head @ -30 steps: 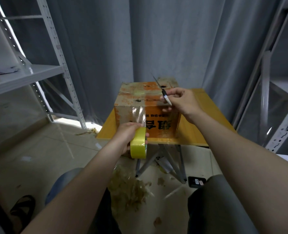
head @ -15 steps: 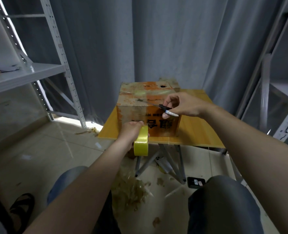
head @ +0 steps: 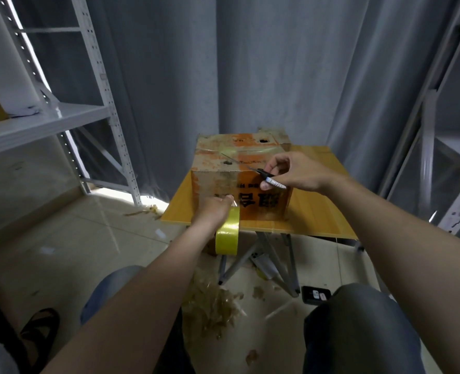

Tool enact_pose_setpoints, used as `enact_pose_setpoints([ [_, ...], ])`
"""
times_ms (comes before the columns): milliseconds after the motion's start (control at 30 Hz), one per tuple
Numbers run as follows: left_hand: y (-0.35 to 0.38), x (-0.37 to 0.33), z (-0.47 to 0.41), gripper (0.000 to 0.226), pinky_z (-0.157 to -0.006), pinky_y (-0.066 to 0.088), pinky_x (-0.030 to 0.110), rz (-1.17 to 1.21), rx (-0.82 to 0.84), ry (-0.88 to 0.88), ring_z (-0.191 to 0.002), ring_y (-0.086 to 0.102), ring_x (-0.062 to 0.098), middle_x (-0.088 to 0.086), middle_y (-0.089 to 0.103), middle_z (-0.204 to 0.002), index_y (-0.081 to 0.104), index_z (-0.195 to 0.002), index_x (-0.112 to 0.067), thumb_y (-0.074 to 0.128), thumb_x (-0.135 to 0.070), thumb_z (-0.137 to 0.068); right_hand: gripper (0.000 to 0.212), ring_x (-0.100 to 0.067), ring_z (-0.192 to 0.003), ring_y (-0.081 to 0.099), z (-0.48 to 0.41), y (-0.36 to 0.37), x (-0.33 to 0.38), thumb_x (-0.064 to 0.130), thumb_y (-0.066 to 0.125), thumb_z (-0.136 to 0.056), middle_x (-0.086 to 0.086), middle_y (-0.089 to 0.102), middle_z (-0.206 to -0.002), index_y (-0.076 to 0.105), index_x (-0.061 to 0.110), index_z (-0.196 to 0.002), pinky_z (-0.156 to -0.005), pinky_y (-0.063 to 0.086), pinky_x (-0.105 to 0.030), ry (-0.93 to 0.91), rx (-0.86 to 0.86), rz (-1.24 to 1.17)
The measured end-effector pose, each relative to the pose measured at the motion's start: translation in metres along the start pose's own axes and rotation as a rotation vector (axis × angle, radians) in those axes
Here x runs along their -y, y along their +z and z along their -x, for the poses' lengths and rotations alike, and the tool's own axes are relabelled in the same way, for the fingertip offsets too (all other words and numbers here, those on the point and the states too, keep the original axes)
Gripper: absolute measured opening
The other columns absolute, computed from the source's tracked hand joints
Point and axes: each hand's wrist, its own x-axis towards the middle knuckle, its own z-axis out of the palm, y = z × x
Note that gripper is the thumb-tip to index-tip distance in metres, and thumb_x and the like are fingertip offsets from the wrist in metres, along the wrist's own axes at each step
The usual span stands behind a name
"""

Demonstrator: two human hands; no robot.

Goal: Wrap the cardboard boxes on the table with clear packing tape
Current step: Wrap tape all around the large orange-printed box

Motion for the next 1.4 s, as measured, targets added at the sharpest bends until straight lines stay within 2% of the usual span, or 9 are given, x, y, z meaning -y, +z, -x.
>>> enact_pose_setpoints([
  [67, 0.001, 0.005, 0.002, 0.058, -0.095, 0.044, 0.034, -0.011, 0.023, -0.017, -0.122, 0.058, 0.033, 0.008, 0.059, -0.141, 0.065, -0.135, -0.014, 0.045, -0.059, -0.104, 0.049, -0.015, -0.081, 0.06, 0.001, 0.001, 0.001, 0.049, 0.091, -0.06, 0.0, 0.064, -0.084, 0.073, 0.019, -0.094, -0.08, 0.046, -0.037, 0.0, -0.021, -0.018],
  [200, 0.001, 0.015, 0.003, 0.034, -0.101, 0.054, 0.045, 0.113, 0.006, 0.043, -0.111, 0.067, 0.029, 0.007, 0.074, -0.118, 0.076, -0.089, -0.025, 0.058, -0.051, -0.102, 0.047, -0.014, -0.077, 0.064, 0.004, -0.004, 0.001, 0.045, 0.091, -0.061, 0.0, 0.071, -0.078, 0.073, 0.015, -0.093, -0.08, 0.051, -0.035, 0.066, 0.073, 0.03],
  [300, 0.0, 0.021, 0.007, 0.026, -0.102, 0.051, 0.039, 0.163, -0.031, 0.088, -0.12, 0.064, 0.025, 0.003, 0.074, -0.12, 0.077, -0.089, -0.023, 0.062, -0.04, -0.102, 0.051, -0.024, -0.077, 0.071, 0.006, -0.012, -0.005, 0.04, 0.093, -0.059, -0.003, 0.076, -0.084, 0.073, 0.012, -0.096, -0.082, 0.059, -0.039, 0.249, 0.235, 0.108],
  [467, 0.002, 0.028, 0.007, 0.023, -0.107, 0.05, 0.053, 0.254, -0.029, 0.05, -0.117, 0.067, 0.031, 0.006, 0.076, -0.117, 0.08, -0.084, -0.025, 0.068, -0.04, -0.098, 0.069, -0.024, -0.072, 0.072, 0.013, -0.013, -0.022, 0.044, 0.094, -0.057, -0.018, 0.076, -0.107, 0.071, 0.004, -0.108, -0.076, 0.059, -0.035, 0.415, 0.298, 0.175],
  [733, 0.008, 0.034, 0.003, 0.021, -0.108, 0.05, 0.049, 0.278, -0.056, 0.069, -0.116, 0.068, 0.025, 0.001, 0.076, -0.116, 0.076, -0.08, -0.031, 0.069, -0.039, -0.098, 0.084, -0.024, -0.079, 0.075, 0.008, 0.006, -0.018, 0.055, 0.092, -0.053, -0.014, 0.075, -0.115, 0.068, 0.007, -0.118, -0.095, 0.058, -0.048, 0.423, 0.315, 0.138],
  [867, 0.008, 0.036, 0.0, 0.02, -0.107, 0.051, 0.047, 0.288, -0.048, 0.077, -0.113, 0.068, 0.024, 0.0, 0.077, -0.111, 0.076, -0.082, -0.03, 0.068, -0.038, -0.098, 0.088, -0.026, -0.075, 0.075, -0.001, 0.019, -0.013, 0.054, 0.093, -0.048, -0.015, 0.076, -0.111, 0.068, 0.004, -0.117, -0.08, 0.061, -0.041, 0.389, 0.3, 0.123],
  [1067, 0.007, 0.035, -0.001, 0.021, -0.107, 0.051, 0.05, 0.289, -0.042, 0.061, -0.113, 0.069, 0.026, 0.0, 0.078, -0.11, 0.079, -0.082, -0.028, 0.07, -0.04, -0.097, 0.06, -0.022, -0.064, 0.068, -0.011, 0.024, -0.01, 0.048, 0.094, -0.049, -0.022, 0.074, -0.085, 0.075, 0.007, -0.088, -0.066, 0.055, -0.032, 0.349, 0.231, 0.132],
  [1233, 0.006, 0.032, 0.002, 0.023, -0.105, 0.052, 0.053, 0.291, -0.031, 0.015, -0.113, 0.069, 0.029, 0.002, 0.077, -0.113, 0.08, -0.082, -0.027, 0.07, -0.041, -0.096, 0.031, -0.023, -0.064, 0.072, -0.012, 0.026, -0.01, 0.019, 0.096, -0.066, -0.014, 0.073, -0.08, 0.07, 0.007, -0.078, -0.058, 0.061, -0.029, 0.38, 0.174, 0.096],
  [1400, 0.007, 0.041, 0.006, 0.022, -0.103, 0.053, 0.052, 0.219, 0.0, 0.006, -0.108, 0.07, 0.031, 0.004, 0.078, -0.106, 0.081, -0.084, -0.024, 0.071, -0.039, -0.096, 0.032, -0.033, -0.087, 0.075, -0.006, 0.032, -0.008, 0.022, 0.096, -0.067, -0.016, 0.075, -0.094, 0.068, 0.01, -0.08, -0.071, 0.065, -0.041, 0.353, 0.163, 0.25],
])
